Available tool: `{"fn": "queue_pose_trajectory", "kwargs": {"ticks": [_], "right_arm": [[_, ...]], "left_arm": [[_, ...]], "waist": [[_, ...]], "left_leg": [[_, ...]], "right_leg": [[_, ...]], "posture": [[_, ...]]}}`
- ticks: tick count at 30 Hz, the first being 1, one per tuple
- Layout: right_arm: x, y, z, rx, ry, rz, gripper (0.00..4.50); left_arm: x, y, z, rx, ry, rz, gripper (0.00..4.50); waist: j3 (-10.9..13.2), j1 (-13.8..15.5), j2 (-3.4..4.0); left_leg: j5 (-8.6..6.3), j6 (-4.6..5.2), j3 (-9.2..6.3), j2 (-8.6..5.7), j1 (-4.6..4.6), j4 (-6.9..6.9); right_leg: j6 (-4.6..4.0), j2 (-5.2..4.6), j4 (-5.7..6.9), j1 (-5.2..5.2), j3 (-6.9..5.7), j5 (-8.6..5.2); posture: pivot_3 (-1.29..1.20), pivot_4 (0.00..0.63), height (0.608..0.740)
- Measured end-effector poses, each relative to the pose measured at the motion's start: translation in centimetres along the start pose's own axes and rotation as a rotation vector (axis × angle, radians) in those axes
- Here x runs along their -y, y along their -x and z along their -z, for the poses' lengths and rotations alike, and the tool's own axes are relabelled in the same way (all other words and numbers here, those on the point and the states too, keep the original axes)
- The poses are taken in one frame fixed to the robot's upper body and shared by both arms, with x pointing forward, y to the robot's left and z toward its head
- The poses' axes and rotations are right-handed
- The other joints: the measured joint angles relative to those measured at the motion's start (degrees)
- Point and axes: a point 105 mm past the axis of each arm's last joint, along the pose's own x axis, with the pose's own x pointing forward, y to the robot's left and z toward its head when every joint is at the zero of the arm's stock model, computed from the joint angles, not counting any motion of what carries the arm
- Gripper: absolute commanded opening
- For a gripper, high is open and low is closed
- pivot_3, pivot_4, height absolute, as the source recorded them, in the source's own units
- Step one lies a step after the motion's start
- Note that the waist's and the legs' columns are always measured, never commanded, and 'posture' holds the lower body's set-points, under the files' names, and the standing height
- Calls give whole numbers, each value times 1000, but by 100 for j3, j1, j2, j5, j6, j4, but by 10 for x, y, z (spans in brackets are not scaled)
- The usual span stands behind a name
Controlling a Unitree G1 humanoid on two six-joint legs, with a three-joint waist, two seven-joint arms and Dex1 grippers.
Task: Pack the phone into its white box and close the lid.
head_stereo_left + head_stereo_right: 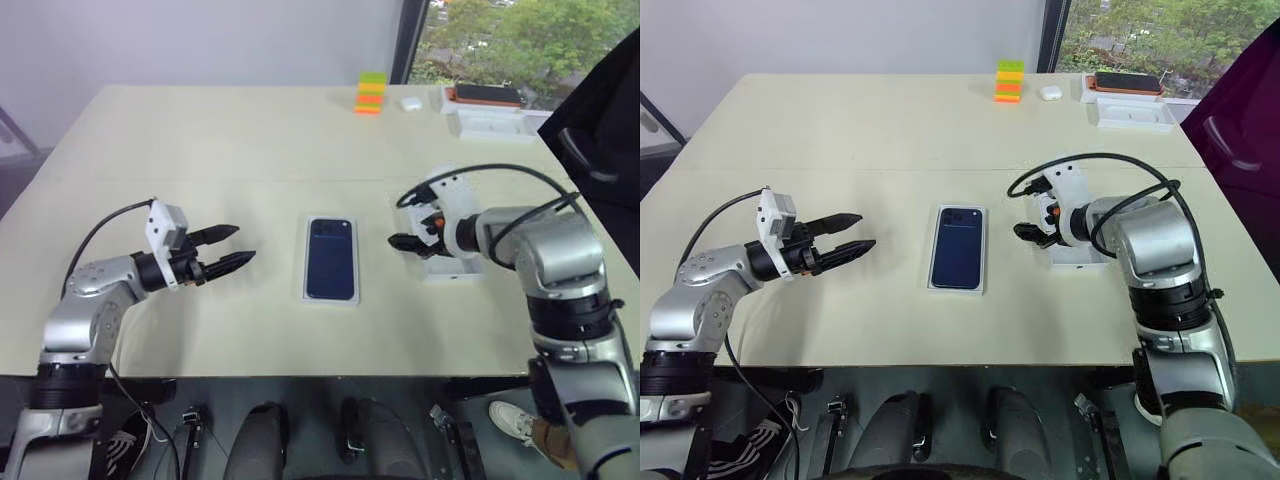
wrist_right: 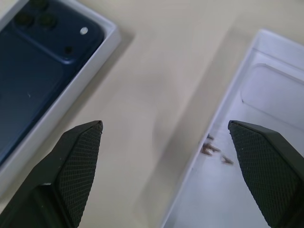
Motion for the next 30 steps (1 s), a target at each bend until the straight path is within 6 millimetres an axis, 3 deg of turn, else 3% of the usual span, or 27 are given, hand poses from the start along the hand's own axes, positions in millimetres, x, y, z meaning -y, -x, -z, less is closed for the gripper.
{"fn": "queue_pose_trajectory", "kwargs": {"ticks": [10, 16, 30], "right_arm": [[14, -15, 17, -127, -130, 99, 4433], [21, -15, 7, -143, -110, 177, 4433], [18, -31, 20, -239, -177, 154, 4433]], "left_arm": [[0, -12, 3, 46, 87, -47, 3424], [5, -10, -3, 70, 65, -37, 3424], [11, -6, -7, 88, 51, -15, 3424]], "waist": [[-1, -12, -1], [-1, -45, 0], [-1, -36, 0]], "left_leg": [[0, 1, 0, -2, -3, 0], [0, 1, 0, -1, -1, 0], [0, 1, 1, -2, -2, 0]], "right_leg": [[1, 0, -1, 0, 1, 0], [1, 1, 2, 0, 1, 0], [1, 0, 0, 0, 2, 0]], "posture": [[0, 150, 740], [0, 150, 740], [0, 150, 740]]}}
